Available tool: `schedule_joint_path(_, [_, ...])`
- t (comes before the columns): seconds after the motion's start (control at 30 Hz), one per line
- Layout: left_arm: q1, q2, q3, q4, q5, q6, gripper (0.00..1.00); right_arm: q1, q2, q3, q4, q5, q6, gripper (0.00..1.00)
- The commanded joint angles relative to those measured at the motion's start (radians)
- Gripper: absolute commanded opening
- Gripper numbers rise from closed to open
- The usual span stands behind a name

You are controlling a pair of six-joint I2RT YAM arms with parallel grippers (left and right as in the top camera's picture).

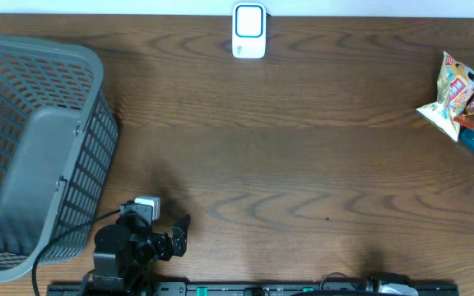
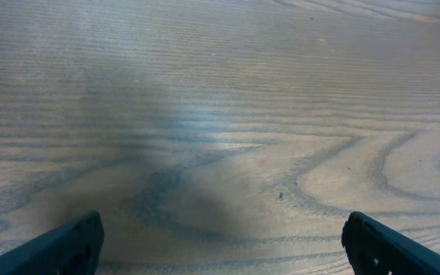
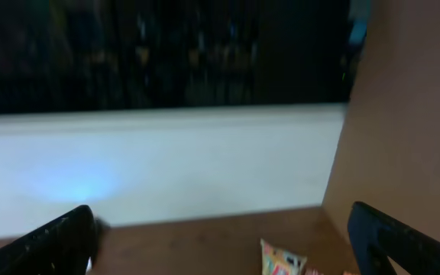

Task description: Scan the item barcode

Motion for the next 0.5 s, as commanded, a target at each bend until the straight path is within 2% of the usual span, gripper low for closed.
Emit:
schedule_joint_path(0.0, [0.004,-0.006,-0.003,-0.044,0.004,0.002,1.0,0.008,-0.089,-0.002,-0.002,0.002,0.013,0.99])
schedule_joint_path(0.23, [0.004,-0.006,-0.003,-0.044,0.004,0.002,1.0,0.008,-0.256,-0.002,-0.173,0.042,-0.036,0.99])
schedule_joint_path(0.47, [0.004,-0.006,-0.003,-0.044,0.005,0.002,1.0,0.008,-0.283,-0.016,-0.349,0.022,-0.031,0.99])
